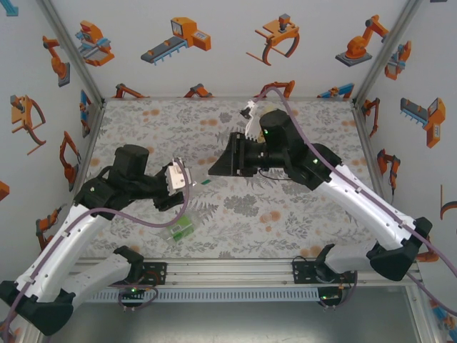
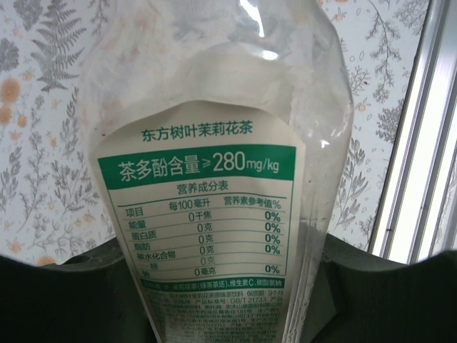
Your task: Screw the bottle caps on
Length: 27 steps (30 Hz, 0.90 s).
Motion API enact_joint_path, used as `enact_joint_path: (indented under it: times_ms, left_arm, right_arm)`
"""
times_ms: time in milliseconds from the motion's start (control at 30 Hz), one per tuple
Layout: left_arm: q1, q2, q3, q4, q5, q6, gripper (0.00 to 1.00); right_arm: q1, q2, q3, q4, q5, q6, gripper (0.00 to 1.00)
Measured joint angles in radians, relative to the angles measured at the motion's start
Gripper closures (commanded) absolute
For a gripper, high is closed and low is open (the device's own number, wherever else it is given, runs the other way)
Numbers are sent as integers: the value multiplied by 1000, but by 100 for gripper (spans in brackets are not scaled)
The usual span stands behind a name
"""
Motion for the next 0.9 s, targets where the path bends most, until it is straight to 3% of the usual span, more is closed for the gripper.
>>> enact_joint_path:
  times_ms: [67, 200, 233, 433, 633, 900]
  left_arm:
    - [0, 6, -6, -11, -6, 0, 100]
    - [1, 14, -6, -31, -14, 1, 100]
    - [1, 14, -6, -31, -14, 1, 100]
    - [-6, 11, -7, 7, 42, 15, 100]
    - [-7, 2, -8, 16, 72, 25, 100]
    - [-7, -4, -10, 14, 104, 40, 100]
  right_arm:
    - [-1, 12, 0, -30, 15, 103, 93]
    - [-2, 35, 14, -64, 22, 186, 58]
    - [-2, 39, 21, -68, 21, 185, 51]
    - [1, 31, 71, -50, 14, 13, 31]
    - [0, -32, 90, -45, -11, -401, 27]
    - [1, -62, 151, -109, -240, -1075, 33]
